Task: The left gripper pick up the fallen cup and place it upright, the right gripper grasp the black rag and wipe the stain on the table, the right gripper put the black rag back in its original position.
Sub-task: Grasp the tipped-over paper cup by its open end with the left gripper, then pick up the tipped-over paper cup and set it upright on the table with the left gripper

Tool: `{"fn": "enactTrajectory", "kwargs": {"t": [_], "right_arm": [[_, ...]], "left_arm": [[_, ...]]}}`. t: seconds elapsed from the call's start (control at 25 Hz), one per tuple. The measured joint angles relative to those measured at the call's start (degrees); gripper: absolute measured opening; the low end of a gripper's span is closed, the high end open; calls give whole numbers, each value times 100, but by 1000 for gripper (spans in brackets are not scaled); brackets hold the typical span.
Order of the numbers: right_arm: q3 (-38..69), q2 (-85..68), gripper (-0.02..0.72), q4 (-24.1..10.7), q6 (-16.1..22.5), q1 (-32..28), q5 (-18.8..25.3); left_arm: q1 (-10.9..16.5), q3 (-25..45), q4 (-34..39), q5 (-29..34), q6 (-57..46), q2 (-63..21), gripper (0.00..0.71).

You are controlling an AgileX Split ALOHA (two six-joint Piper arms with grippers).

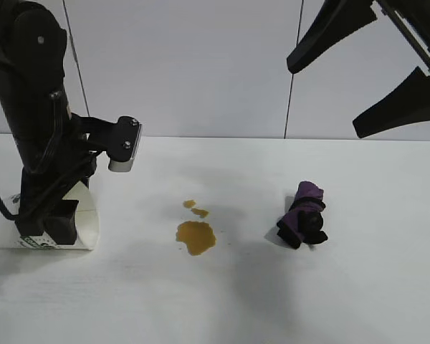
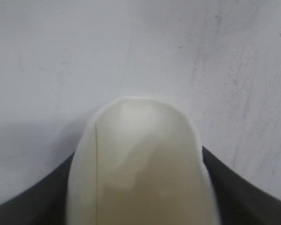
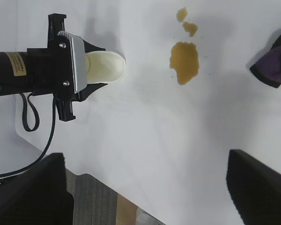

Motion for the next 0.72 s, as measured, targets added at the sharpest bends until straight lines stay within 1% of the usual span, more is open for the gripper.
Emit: {"fn": "enactTrajectory", "kwargs": {"t": [0.08,0.2,0.4,0.56,0.68,0.72], "right_arm": [[0,0,643,0,0,0,-5],[0,0,643,0,0,0,-5],[0,0,643,0,0,0,-10],[0,0,643,0,0,0,-10],[0,0,643,0,0,0,-10],[0,0,643,0,0,0,-4]], "left_arm": [[0,0,0,-85,-4,-76,477],[0,11,-85,-326,-6,-257,507],[0,11,-556,-920,-11,-654,515],[0,22,-925,-1216,-11,-899,516],[0,28,-1424,-1441,-5,-979,516],[0,28,-1710,-1561,-5,-986,516]]}}
